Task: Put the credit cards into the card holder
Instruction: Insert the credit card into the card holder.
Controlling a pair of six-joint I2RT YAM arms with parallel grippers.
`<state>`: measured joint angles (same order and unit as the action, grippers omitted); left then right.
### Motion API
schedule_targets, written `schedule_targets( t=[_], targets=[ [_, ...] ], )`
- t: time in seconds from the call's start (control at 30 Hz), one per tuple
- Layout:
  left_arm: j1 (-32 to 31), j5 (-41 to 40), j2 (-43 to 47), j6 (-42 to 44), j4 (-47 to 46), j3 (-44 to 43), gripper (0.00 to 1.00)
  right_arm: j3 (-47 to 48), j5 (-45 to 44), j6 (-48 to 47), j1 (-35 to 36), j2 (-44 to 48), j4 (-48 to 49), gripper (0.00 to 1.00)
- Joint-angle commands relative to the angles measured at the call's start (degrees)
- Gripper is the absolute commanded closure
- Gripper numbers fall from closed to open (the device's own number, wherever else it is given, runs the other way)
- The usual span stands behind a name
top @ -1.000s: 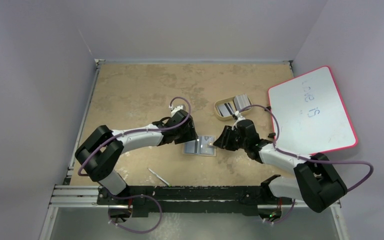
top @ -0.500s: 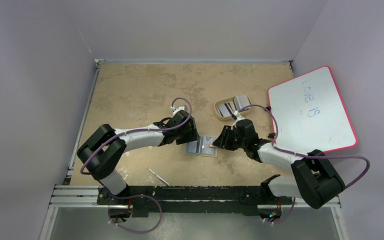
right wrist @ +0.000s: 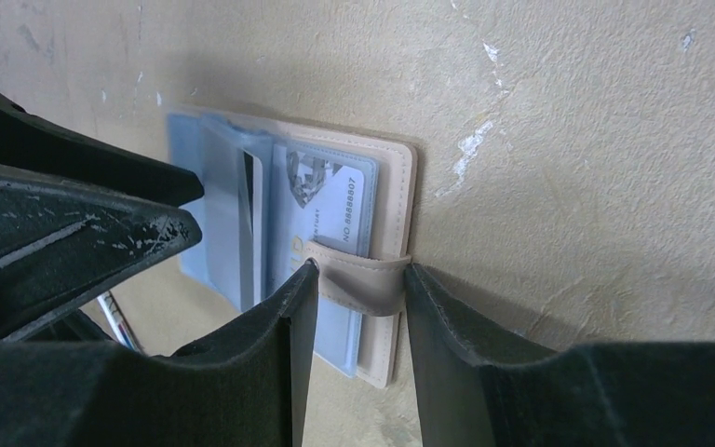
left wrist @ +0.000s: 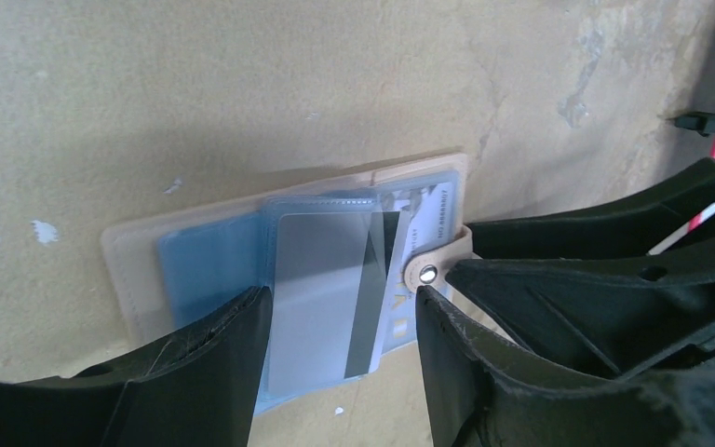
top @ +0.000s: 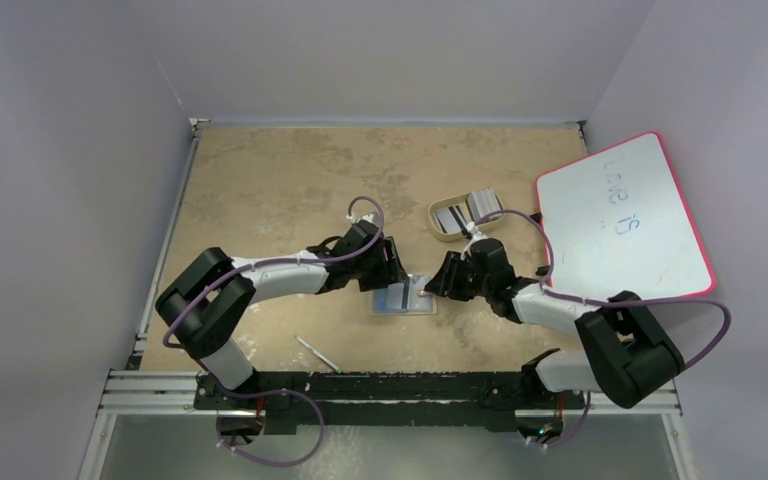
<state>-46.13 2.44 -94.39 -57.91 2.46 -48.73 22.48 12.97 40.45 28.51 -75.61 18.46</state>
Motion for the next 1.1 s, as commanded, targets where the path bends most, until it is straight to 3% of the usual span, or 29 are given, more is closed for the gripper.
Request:
schedule_targets(
  t=[0.0, 0.7, 1.07],
  targets=[
    [0.16, 4.06, 1.75, -2.65, -6.19, 0.77, 0.43, -0.42, 0.30, -0.72, 0.34, -0.48, 2.54, 0.57],
    [0.08, 9.22, 4.23, -7.74, -17.17, 3.27, 0.43, -0.82, 0.25, -0.29, 0.32, -1.48, 3.84, 0.58],
    [-1.23, 10.87, 2.71, -8.65, -19.95, 0.98, 0.43, 1.11, -4.94, -1.20, 0.37, 1.63, 0.08, 0.58]
  ],
)
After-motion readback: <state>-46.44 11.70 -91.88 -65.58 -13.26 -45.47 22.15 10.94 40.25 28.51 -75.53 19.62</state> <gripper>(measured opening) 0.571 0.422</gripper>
